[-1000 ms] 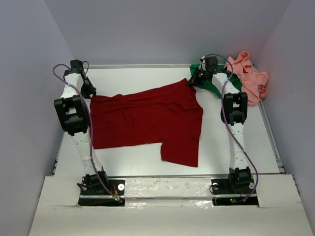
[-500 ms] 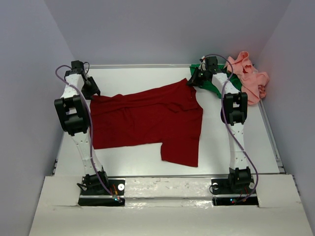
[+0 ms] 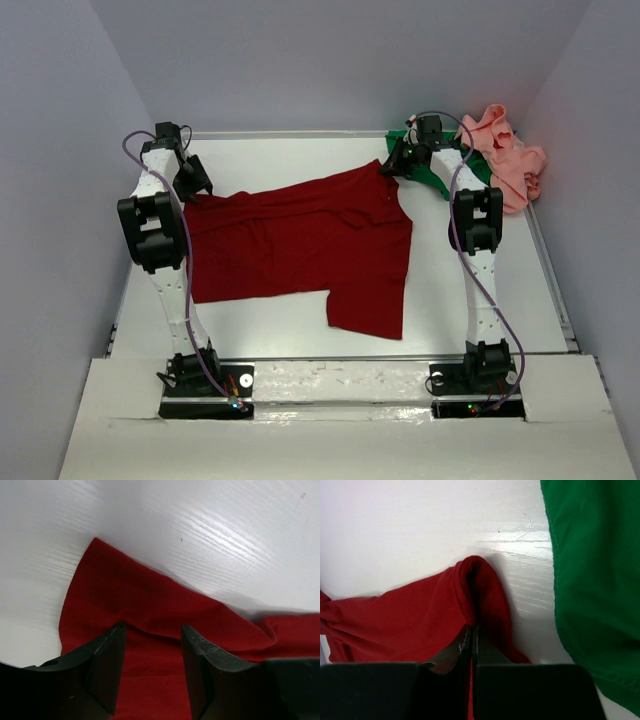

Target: Fold and stack the t-shirts

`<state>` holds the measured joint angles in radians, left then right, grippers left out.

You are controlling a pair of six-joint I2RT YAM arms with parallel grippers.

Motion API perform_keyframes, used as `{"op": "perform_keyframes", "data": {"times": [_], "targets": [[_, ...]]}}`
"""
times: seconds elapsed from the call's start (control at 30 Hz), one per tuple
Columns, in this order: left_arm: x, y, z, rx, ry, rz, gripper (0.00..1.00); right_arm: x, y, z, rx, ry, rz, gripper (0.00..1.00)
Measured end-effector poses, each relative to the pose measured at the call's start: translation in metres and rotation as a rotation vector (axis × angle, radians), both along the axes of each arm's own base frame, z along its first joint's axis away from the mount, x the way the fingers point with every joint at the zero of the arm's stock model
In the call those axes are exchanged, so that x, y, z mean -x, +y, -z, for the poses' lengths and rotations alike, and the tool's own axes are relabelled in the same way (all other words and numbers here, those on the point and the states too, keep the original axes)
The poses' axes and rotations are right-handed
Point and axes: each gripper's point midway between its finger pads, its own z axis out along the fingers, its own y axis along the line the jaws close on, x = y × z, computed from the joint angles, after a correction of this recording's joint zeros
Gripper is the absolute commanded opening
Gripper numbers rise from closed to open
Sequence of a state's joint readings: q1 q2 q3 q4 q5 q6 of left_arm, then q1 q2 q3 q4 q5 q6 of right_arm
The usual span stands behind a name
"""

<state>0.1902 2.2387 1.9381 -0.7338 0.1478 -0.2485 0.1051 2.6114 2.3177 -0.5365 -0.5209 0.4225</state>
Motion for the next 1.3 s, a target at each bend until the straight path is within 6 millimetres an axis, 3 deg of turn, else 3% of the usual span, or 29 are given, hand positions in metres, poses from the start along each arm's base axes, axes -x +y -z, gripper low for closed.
{"op": "perform_keyframes", "data": {"times": [0.23, 0.9, 1.03, 1.17, 1.3], "targets": [[0.005, -0.006, 0.017, -0.004, 0.052, 0.005, 0.57, 0.001, 0.0, 0.002, 0.0, 0.002, -0.001, 0.0], [0.007, -0.002, 0.026, -0.021, 0.088, -0.022, 0.56, 0.001, 0.0, 0.003, -0.001, 0.003, -0.002, 0.0], [0.008, -0.002, 0.031, -0.02, 0.101, -0.03, 0.41, 0.001, 0.0, 0.003, -0.001, 0.003, -0.002, 0.0], [0.008, -0.001, 0.033, -0.018, 0.108, -0.043, 0.16, 0.001, 0.0, 0.003, 0.0, 0.001, -0.004, 0.0], [0.007, -0.002, 0.032, -0.014, 0.108, -0.052, 0.06, 0.001, 0.0, 0.003, 0.001, 0.001, -0.004, 0.0]]}}
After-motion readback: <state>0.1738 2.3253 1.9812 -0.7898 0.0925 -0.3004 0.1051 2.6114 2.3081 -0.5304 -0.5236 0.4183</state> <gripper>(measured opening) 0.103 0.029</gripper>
